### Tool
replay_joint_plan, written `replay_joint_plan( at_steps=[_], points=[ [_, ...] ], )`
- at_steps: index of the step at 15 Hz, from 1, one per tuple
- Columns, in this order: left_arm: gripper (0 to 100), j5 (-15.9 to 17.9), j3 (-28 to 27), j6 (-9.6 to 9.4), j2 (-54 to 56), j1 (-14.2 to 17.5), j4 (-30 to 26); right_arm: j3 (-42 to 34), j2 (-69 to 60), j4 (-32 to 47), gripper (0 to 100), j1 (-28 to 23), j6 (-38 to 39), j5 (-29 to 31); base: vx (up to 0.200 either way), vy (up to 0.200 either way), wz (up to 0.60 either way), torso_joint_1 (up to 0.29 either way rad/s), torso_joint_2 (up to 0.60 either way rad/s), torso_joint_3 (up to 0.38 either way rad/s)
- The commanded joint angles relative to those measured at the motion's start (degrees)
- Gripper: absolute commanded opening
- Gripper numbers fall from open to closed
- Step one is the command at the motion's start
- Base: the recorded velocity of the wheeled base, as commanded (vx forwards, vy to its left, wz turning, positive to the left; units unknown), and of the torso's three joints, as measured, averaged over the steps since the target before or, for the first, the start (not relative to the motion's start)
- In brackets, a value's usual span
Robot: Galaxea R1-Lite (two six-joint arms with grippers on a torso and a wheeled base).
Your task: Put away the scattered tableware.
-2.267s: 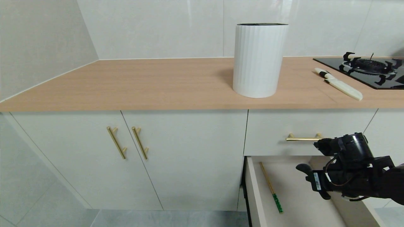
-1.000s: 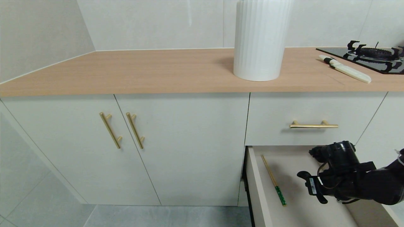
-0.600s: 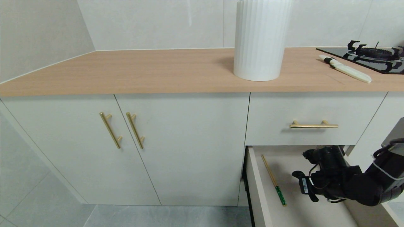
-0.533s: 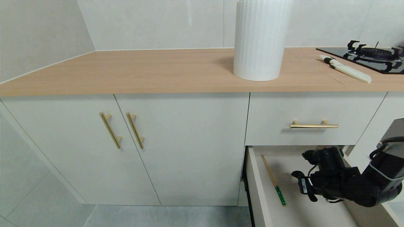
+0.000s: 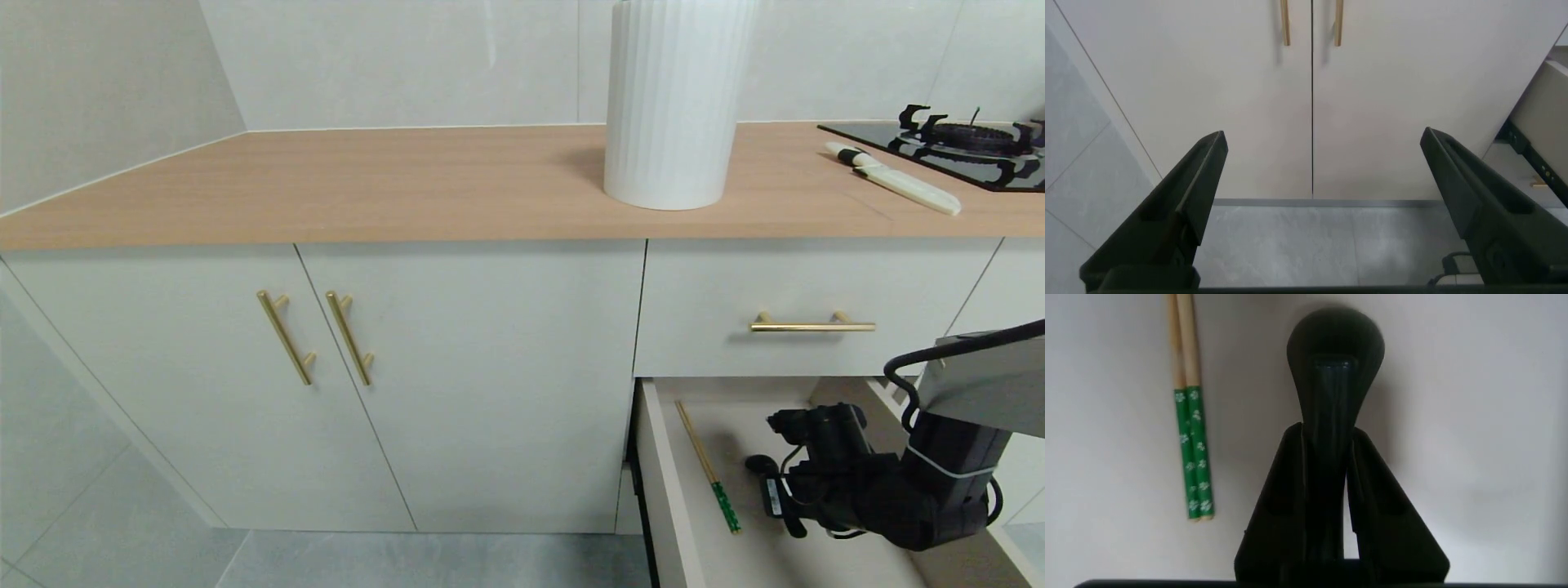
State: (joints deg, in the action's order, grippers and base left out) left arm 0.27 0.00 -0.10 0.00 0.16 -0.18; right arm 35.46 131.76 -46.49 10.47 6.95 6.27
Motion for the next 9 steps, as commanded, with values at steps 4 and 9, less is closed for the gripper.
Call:
replay_joint_plan(
  at_steps=[4,9],
  points=[
    [100,0.0,0.0,0.01,-0.09,0.02,0.01,0.66,2.45,-0.97,0,-0.8,-0.18,0.06,0.0,0.0,0.0,0.0,0.0,0.0],
    [100,0.0,0.0,0.01,-0.09,0.02,0.01,0.13,1.05,-0.97,100,-0.89,-0.09,0.06,0.0,0.0,0.0,0.0,0.0,0.0]
  ],
)
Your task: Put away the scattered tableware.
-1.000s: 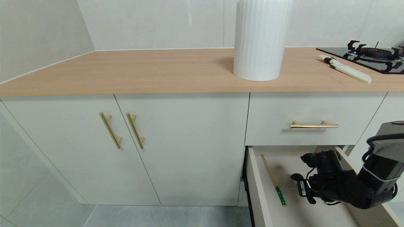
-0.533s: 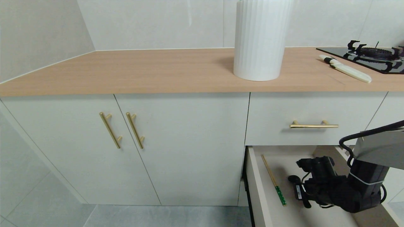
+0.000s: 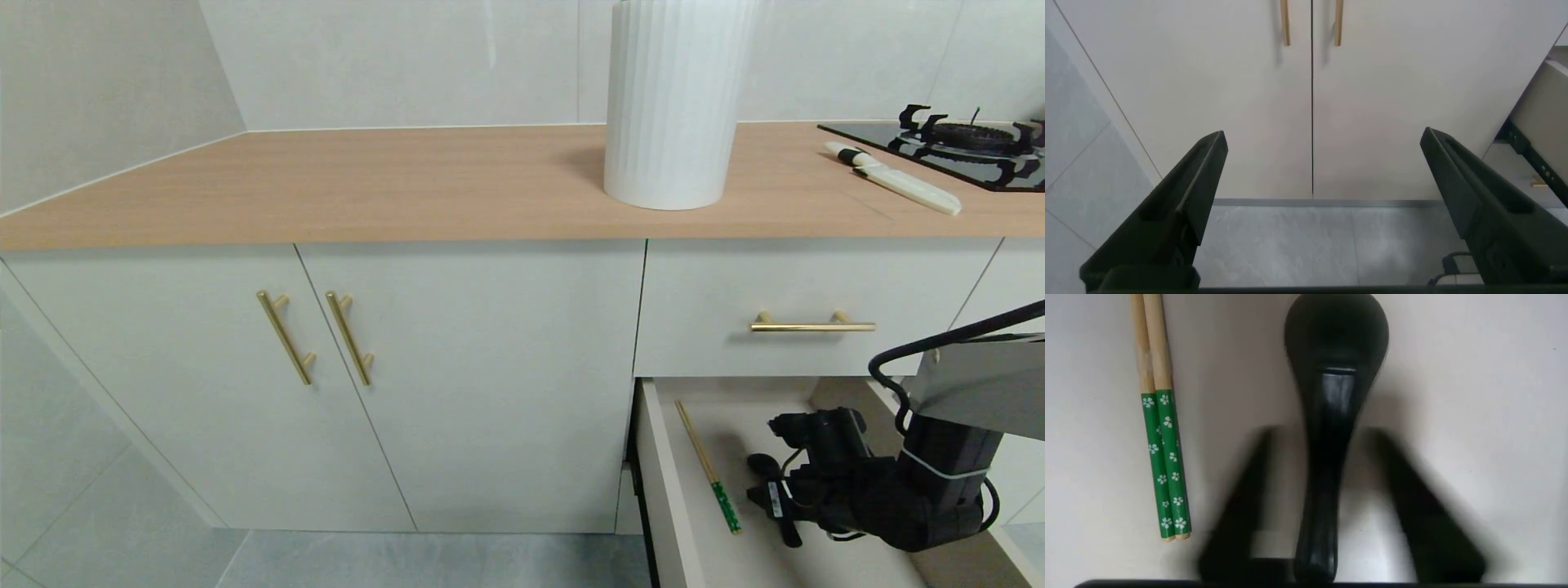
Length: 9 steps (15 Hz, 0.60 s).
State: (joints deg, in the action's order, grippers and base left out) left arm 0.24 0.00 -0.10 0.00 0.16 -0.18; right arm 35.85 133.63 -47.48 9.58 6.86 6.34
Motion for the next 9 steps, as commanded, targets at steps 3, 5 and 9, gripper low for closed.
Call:
replay_joint_plan(
  at_steps=[3,5,9],
  points=[
    [100,0.02,0.0,0.01,-0.09,0.02,0.01,-6.94,-13.14,0.02,100,0.09,-1.68,0.08,0.0,0.0,0.0,0.0,0.0,0.0],
    [100,0.02,0.0,0.01,0.0,0.02,0.01,-9.75,-24.65,1.25,100,0.0,-2.03,0.08,0.0,0.0,0.0,0.0,0.0,0.0],
    [100,0.02,0.0,0.01,0.0,0.02,0.01,-10.1,-41.52,15.75,100,0.0,-1.94,-0.1,0.0,0.0,0.0,0.0,0.0,0.0]
  ],
)
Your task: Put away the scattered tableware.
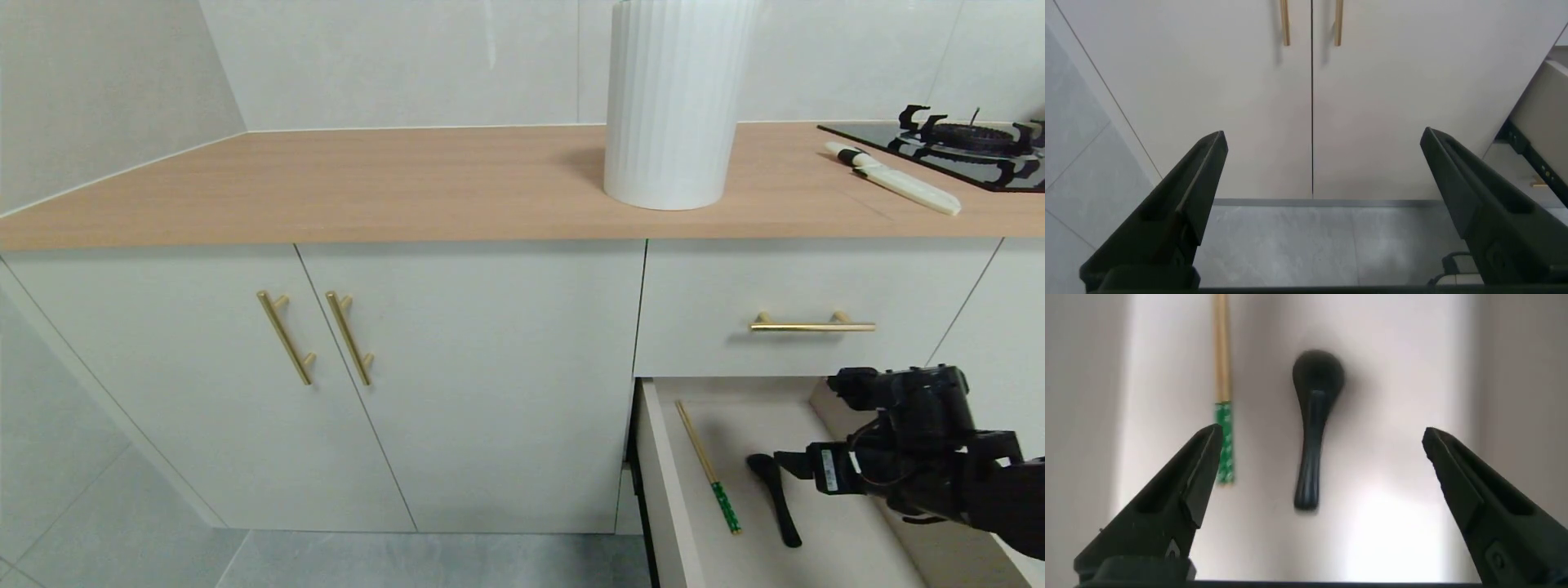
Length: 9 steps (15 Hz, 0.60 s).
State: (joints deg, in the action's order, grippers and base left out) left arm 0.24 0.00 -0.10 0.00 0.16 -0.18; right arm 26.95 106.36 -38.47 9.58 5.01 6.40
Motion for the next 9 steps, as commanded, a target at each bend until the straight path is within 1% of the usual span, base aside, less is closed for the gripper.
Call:
replay_joint_plan(
  at_steps=[1,2,3,4,5,6,9],
  points=[
    [100,0.02,0.0,0.01,0.0,0.02,0.01,-1.2,-15.57,8.33,100,0.0,-0.09,-0.25,0.0,0.0,0.0,0.0,0.0,0.0],
    [100,0.2,0.0,-0.69,0.0,0.02,-0.08,-1.29,-17.42,11.05,100,0.0,0.0,-0.42,0.0,0.0,0.0,0.0,0.0,0.0],
    [100,0.11,0.0,-2.63,-0.09,0.02,-0.08,-1.47,-17.68,11.84,100,0.0,0.09,-0.42,0.0,0.0,0.0,0.0,0.0,0.0],
    [100,0.11,0.0,-2.19,-0.09,0.02,-0.08,-2.43,-18.56,11.84,100,0.09,0.18,-0.34,0.0,0.0,0.0,0.0,0.0,0.0],
    [100,0.02,0.0,-0.34,0.0,0.02,0.01,-3.66,-20.14,11.84,100,0.09,0.09,-0.42,0.0,0.0,0.0,0.0,0.0,0.0],
    [100,0.02,0.0,0.01,0.0,0.02,0.01,-4.54,-22.87,12.11,100,0.09,-0.09,-0.6,0.0,0.0,0.0,0.0,0.0,0.0],
    [100,0.11,0.0,-0.78,-0.09,0.02,0.01,-4.72,-25.42,12.19,100,0.09,-0.79,-0.6,0.0,0.0,0.0,0.0,0.0,0.0]
  ],
)
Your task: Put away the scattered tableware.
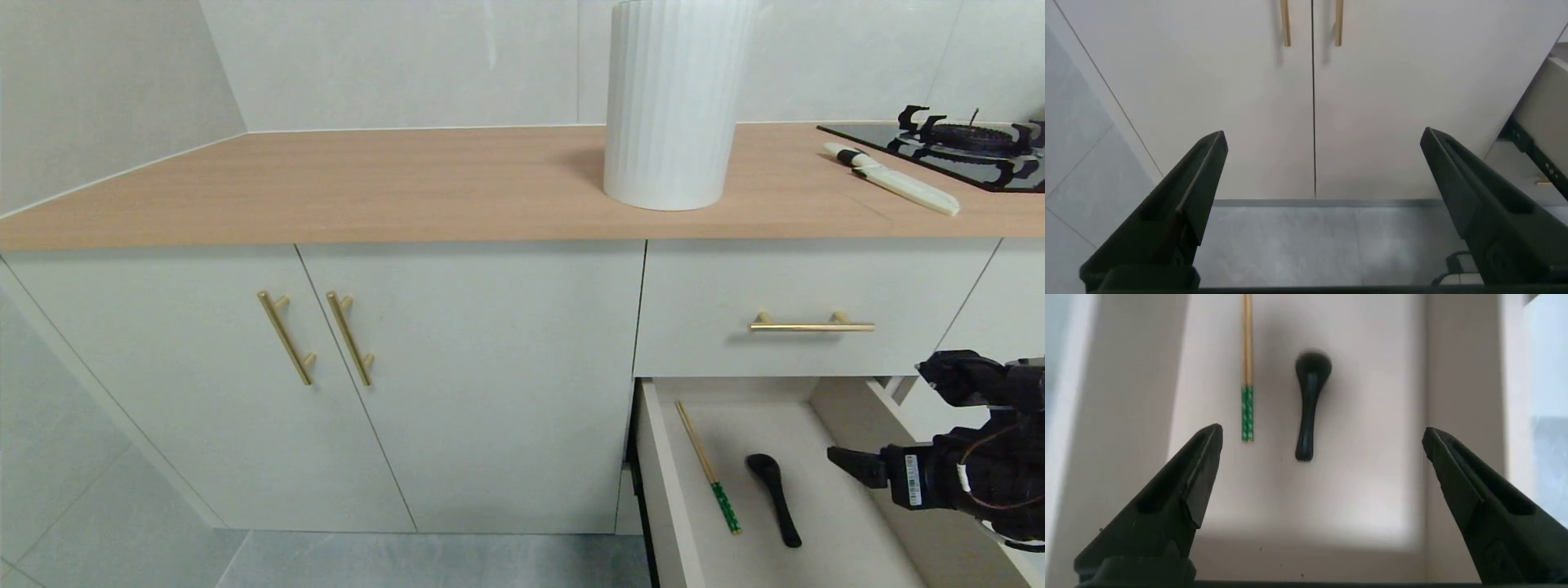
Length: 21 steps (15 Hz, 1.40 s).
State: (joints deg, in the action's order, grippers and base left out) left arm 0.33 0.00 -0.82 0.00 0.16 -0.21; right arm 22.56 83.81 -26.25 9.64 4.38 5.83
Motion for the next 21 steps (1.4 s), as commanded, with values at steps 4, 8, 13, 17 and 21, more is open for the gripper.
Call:
replay_joint_plan(
  at_steps=[4,8,13,17,21],
  points=[
    [100,0.02,0.0,0.64,-0.09,0.02,-0.06,-1.12,-4.18,-0.03,100,0.03,-0.51,-0.03,-0.15,0.0,0.0,0.002,0.0,-0.001],
    [100,0.02,0.0,0.73,0.0,0.02,-0.06,-1.73,-4.8,0.14,100,0.38,-0.6,-0.03,-0.2,0.0,0.0,-0.001,0.0,0.004],
    [100,0.02,0.0,0.73,-0.09,0.02,-0.06,-1.21,-9.19,7.26,100,2.93,-0.86,-0.11,-0.16,0.0,0.0,-0.001,0.0,0.001],
    [100,0.02,0.0,0.73,0.0,0.02,-0.06,-0.94,-10.86,12.89,100,4.95,-3.5,-0.2,0.0,0.0,0.0,0.0,0.0,0.0],
    [100,0.02,0.0,0.73,0.0,0.02,-0.06,2.48,-9.02,22.03,100,5.12,-3.32,-1.26,0.0,0.0,0.0,0.0,0.0,0.0]
  ],
)
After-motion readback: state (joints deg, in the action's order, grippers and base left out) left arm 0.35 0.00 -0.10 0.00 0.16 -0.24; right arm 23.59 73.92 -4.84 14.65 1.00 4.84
